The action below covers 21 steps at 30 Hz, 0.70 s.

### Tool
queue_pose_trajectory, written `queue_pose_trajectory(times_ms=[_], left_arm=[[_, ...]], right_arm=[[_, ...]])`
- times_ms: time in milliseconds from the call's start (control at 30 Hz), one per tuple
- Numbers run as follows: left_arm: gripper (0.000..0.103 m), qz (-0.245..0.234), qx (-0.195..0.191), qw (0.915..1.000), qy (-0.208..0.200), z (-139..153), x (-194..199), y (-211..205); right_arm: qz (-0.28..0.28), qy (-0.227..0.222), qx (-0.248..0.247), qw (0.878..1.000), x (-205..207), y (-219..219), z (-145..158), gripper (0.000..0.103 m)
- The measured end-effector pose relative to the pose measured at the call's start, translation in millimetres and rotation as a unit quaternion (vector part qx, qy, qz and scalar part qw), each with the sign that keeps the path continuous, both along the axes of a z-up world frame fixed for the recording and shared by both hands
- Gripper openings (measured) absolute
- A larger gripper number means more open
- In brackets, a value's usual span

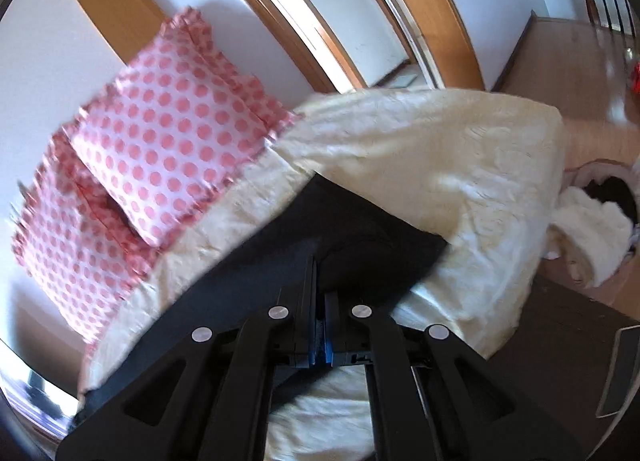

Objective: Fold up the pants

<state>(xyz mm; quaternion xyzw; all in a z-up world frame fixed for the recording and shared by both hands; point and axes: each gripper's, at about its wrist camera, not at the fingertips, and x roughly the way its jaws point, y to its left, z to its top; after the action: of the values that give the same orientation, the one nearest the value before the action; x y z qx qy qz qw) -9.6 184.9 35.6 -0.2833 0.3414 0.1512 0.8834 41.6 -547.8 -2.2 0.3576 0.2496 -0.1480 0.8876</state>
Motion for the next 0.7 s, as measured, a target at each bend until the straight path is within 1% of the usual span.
queue_pose_trajectory(times_ms=[100, 167, 233, 333, 400, 467, 500, 533, 567, 600, 667, 700], left_arm=[[0.006, 0.000, -0.011, 0.9998, 0.017, -12, -6, 2], [0.006, -0.001, -0.009, 0.9998, 0.015, -15, -8, 1], [0.006, -0.002, -0.004, 0.9999, 0.015, -18, -8, 1], [0.008, -0.009, 0.040, 0.9990, 0.016, -17, -7, -11], [0.010, -0.010, 0.051, 0.9986, 0.012, -17, -8, -12], [0.011, -0.011, 0.049, 0.9987, 0.006, -17, -9, -13], [0.011, -0.011, 0.047, 0.9988, 0.005, -17, -9, -12], [0.012, -0.011, 0.047, 0.9988, 0.004, -17, -9, -12], [0.014, -0.012, 0.048, 0.9988, 0.003, -18, -9, -12], [0.017, -0.014, 0.049, 0.9987, 0.002, -17, -9, -13], [0.020, -0.019, 0.057, 0.9982, 0.003, -16, -10, -16], [0.023, -0.019, 0.063, 0.9978, 0.005, -15, -11, -18]], right_arm=[[-0.003, 0.012, 0.034, 0.999, -3, -8, -18, 0.003], [-0.005, 0.011, 0.027, 1.000, -5, -7, -18, 0.003], [-0.001, 0.022, 0.015, 1.000, -1, -5, -19, 0.003], [0.002, 0.023, 0.020, 1.000, 1, -6, -25, 0.003], [0.005, 0.023, 0.017, 1.000, -2, -6, -24, 0.003], [0.006, 0.015, 0.027, 1.000, -5, -10, -23, 0.013], [0.004, 0.011, 0.032, 0.999, -7, -13, -22, 0.016], [0.000, 0.006, 0.037, 0.999, -8, -16, -22, 0.022], [-0.003, 0.000, 0.043, 0.999, -9, -20, -21, 0.034], [-0.006, -0.005, 0.054, 0.998, -10, -26, -21, 0.039], [-0.022, 0.003, 0.055, 0.998, -13, -36, -17, 0.040], [-0.045, 0.005, 0.030, 0.999, -16, -41, -9, 0.040]])
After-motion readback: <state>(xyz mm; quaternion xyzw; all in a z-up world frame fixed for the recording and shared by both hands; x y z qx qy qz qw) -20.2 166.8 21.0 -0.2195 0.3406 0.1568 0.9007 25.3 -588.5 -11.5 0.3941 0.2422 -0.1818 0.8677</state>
